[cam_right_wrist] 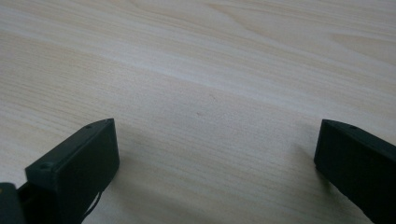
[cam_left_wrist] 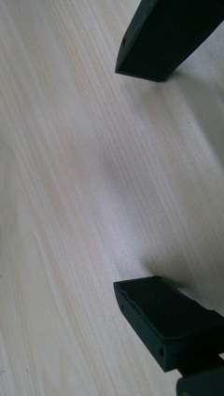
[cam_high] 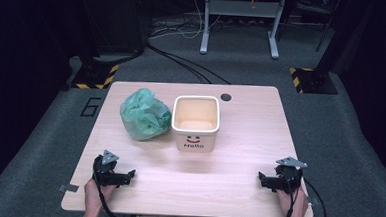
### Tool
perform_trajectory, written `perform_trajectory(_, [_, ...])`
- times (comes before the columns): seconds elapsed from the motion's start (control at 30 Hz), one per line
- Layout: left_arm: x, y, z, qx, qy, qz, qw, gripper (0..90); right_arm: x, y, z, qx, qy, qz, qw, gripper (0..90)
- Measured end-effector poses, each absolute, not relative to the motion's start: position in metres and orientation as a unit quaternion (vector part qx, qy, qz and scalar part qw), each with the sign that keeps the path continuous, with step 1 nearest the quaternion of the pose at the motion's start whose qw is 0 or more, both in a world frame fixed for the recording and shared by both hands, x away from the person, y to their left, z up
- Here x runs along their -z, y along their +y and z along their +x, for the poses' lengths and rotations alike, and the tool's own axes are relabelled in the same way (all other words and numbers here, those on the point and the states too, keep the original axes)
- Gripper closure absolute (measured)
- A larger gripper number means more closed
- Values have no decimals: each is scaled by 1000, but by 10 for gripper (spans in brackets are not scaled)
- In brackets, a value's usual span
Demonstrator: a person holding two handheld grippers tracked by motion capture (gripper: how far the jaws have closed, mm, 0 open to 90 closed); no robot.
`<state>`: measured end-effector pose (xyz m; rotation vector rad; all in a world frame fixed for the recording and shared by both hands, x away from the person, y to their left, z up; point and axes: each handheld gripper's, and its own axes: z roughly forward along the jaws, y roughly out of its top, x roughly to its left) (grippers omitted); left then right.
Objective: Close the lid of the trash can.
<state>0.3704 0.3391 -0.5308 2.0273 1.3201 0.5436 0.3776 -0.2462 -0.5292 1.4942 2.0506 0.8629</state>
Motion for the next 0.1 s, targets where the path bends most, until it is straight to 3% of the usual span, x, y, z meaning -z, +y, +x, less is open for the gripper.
perform_trajectory(0.1, [531, 339, 371, -208, 503, 773, 327, 0, 529, -245, 381, -313, 744, 543, 229, 0])
